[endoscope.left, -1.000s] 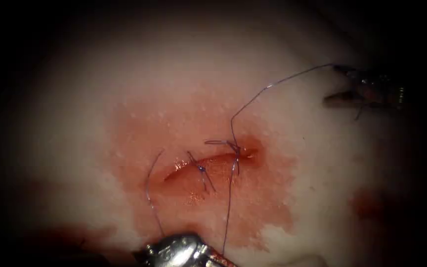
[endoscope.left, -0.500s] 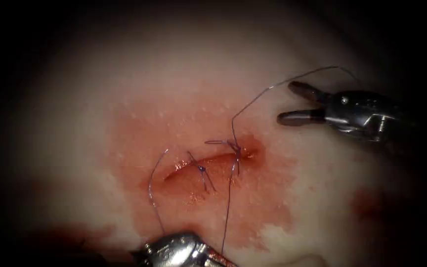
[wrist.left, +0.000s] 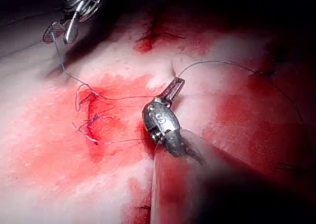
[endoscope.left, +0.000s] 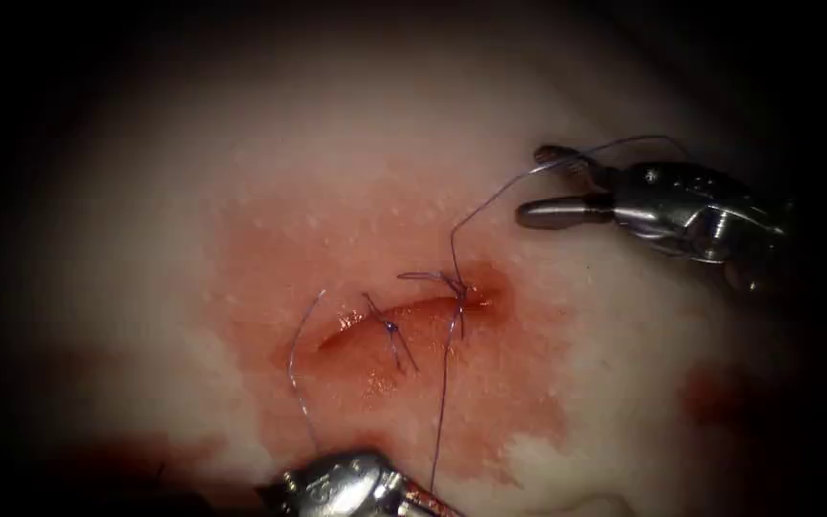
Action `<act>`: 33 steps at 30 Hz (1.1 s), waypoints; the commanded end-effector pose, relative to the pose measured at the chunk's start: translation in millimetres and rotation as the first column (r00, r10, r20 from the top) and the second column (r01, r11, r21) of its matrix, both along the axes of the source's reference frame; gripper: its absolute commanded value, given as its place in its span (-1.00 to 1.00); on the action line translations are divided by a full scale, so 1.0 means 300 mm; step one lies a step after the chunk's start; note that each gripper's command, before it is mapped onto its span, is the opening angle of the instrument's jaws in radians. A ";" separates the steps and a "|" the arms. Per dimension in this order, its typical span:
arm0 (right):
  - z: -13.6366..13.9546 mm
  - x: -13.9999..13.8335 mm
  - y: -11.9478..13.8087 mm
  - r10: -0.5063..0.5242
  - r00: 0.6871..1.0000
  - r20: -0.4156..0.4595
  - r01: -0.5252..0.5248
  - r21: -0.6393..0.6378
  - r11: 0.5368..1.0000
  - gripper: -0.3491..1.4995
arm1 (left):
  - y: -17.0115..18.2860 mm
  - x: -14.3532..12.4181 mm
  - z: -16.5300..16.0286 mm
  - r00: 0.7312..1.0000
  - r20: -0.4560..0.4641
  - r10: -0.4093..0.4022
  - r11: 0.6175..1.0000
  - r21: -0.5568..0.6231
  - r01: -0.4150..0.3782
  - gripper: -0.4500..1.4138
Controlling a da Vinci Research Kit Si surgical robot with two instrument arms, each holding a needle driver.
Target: Wound Closure
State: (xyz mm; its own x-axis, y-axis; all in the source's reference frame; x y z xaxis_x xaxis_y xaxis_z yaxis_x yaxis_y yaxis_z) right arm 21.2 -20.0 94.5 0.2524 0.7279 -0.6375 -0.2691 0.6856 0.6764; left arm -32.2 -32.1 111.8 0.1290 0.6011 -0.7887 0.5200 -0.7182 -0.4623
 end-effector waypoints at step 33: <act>0.0043 0.0125 0.0127 -0.060 0.990 -0.128 0.060 -0.003 0.998 -1.00 | -0.005 -0.0047 -0.006 1.000 0.001 -0.002 1.000 0.007 0.002 -1.00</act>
State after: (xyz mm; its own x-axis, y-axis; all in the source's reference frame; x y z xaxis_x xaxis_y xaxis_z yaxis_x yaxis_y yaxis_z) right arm 24.2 -16.3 95.7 0.2139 0.7168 -0.6636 -0.1419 0.6949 0.7049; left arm -33.0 -33.2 109.3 0.1313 0.6039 -0.7862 0.5182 -0.7179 -0.4649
